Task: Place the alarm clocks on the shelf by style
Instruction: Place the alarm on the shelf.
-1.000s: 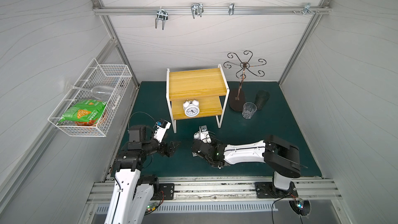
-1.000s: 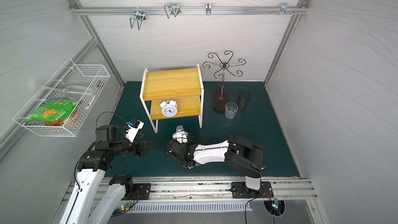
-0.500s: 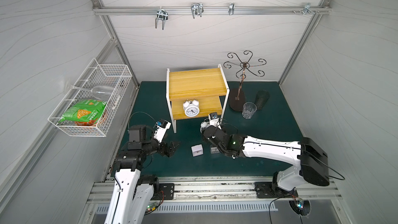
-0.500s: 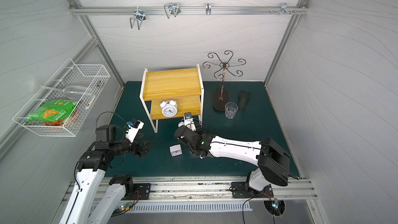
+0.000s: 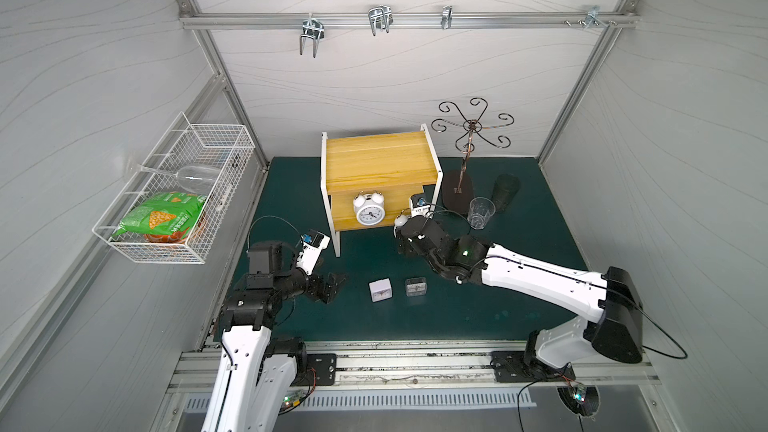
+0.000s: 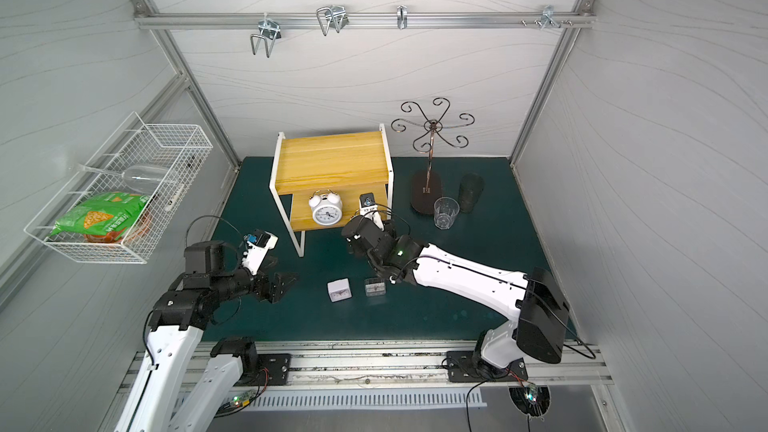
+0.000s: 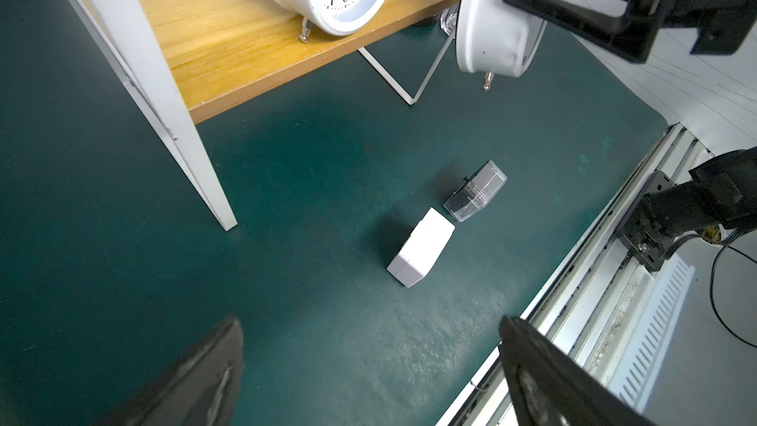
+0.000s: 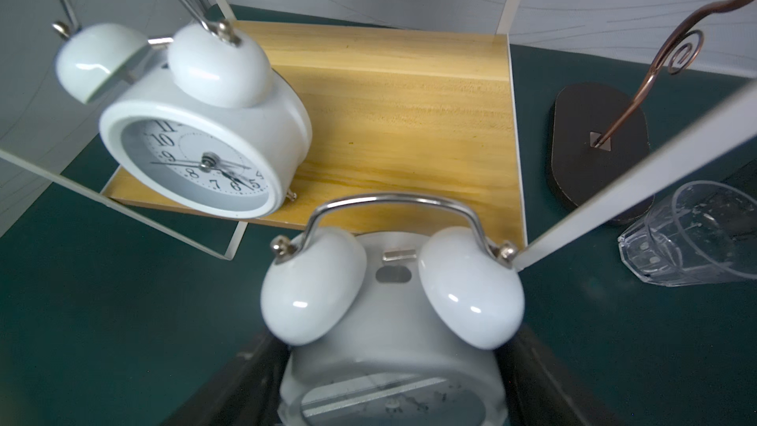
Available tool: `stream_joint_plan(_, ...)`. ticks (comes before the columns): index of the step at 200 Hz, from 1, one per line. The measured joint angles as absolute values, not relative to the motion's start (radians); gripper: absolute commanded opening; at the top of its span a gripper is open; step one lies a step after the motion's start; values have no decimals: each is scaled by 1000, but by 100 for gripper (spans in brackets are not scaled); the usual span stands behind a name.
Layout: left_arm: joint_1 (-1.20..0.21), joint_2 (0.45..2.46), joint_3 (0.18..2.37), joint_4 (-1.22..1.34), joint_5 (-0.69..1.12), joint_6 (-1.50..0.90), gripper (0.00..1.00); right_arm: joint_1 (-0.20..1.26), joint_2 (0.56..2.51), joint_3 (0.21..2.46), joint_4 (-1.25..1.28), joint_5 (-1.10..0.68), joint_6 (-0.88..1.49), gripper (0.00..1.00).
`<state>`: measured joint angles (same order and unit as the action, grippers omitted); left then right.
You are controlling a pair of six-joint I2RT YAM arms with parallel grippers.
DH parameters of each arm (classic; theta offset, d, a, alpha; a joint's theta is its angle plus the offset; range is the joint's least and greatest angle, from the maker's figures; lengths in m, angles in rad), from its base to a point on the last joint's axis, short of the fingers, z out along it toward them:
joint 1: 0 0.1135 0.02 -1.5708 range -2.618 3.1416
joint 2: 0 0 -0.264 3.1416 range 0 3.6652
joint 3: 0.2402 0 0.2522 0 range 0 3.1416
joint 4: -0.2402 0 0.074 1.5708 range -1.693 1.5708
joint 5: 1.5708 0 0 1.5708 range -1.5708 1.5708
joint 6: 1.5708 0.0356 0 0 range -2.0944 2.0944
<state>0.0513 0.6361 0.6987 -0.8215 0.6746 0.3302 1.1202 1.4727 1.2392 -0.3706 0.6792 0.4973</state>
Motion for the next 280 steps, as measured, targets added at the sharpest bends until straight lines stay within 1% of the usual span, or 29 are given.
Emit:
stream_joint_plan(61,51,636,699,-822,675,330,99,1119,1481,1271,-330,724,452,75)
stream_joint_plan(161,51,636,699,-822,675,330,99,1119,1508,1224,-131,821,413,73)
stream_joint_plan(280,51,636,699,-822,674,330,99,1119,1591,1224,-55,920,402,72)
